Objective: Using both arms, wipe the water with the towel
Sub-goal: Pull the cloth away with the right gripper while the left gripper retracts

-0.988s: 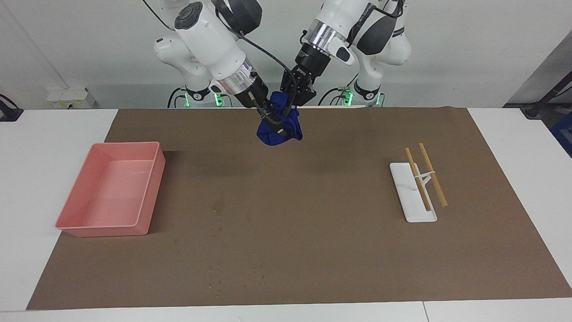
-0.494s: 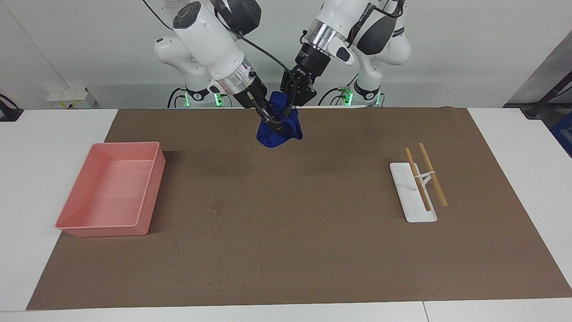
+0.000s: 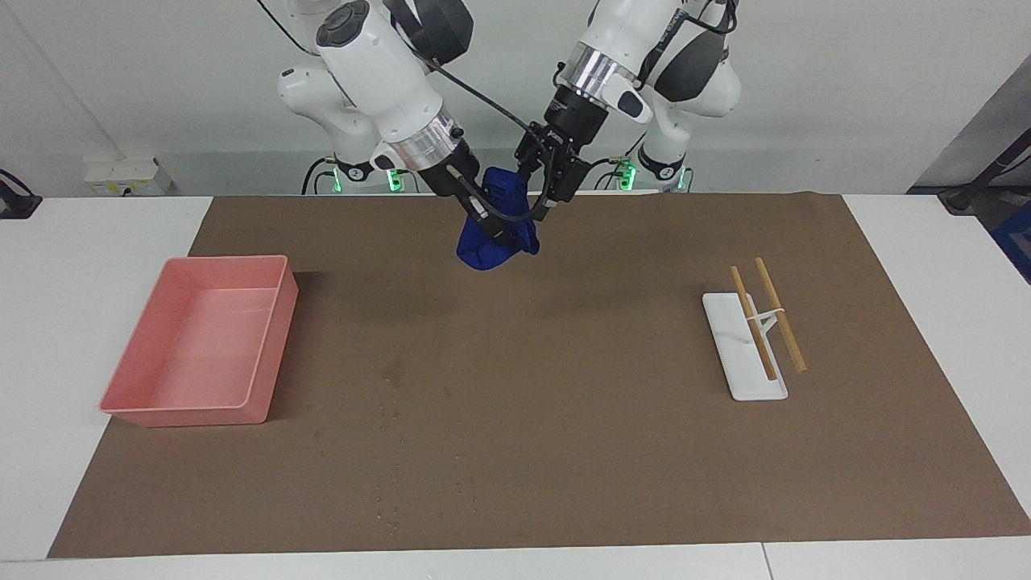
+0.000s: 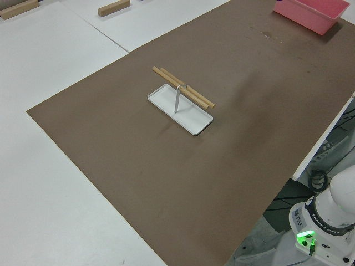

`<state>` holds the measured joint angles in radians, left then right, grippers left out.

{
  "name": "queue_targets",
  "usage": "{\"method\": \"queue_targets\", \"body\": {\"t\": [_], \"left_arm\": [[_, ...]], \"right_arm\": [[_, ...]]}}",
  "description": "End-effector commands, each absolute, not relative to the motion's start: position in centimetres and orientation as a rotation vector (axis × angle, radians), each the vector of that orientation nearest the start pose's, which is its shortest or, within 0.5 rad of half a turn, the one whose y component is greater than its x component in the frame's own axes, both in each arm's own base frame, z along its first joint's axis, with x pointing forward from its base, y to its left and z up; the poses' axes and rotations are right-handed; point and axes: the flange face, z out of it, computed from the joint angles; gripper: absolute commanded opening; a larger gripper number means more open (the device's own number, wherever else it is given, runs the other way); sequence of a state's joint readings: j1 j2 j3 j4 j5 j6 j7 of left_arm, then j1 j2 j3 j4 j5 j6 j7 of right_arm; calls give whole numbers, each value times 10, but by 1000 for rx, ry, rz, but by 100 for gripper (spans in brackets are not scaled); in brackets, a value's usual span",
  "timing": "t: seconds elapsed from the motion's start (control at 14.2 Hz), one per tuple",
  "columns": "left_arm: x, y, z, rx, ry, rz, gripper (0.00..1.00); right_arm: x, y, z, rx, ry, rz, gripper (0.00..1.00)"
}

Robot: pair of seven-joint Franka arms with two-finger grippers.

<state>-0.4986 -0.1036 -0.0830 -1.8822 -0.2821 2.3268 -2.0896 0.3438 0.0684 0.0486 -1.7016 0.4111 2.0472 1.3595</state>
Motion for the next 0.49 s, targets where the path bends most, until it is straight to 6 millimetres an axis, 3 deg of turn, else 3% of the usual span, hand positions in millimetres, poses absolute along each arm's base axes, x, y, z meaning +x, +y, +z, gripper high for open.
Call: {"method": "queue_targets", "body": {"t": [0.0,0.28,0.42], "left_arm": [[497,-270,611,1906,1815,-91,100],[527,-175,607,2190,1662,-35,100],[534,-137,603,2348,1483,11,100]], "right_arm": [[586,201,555,-2257,1414,88,0],[649,165,490,-2188,1456,-57,0],[684,128,449,-2174,1454,-140,0]]}}
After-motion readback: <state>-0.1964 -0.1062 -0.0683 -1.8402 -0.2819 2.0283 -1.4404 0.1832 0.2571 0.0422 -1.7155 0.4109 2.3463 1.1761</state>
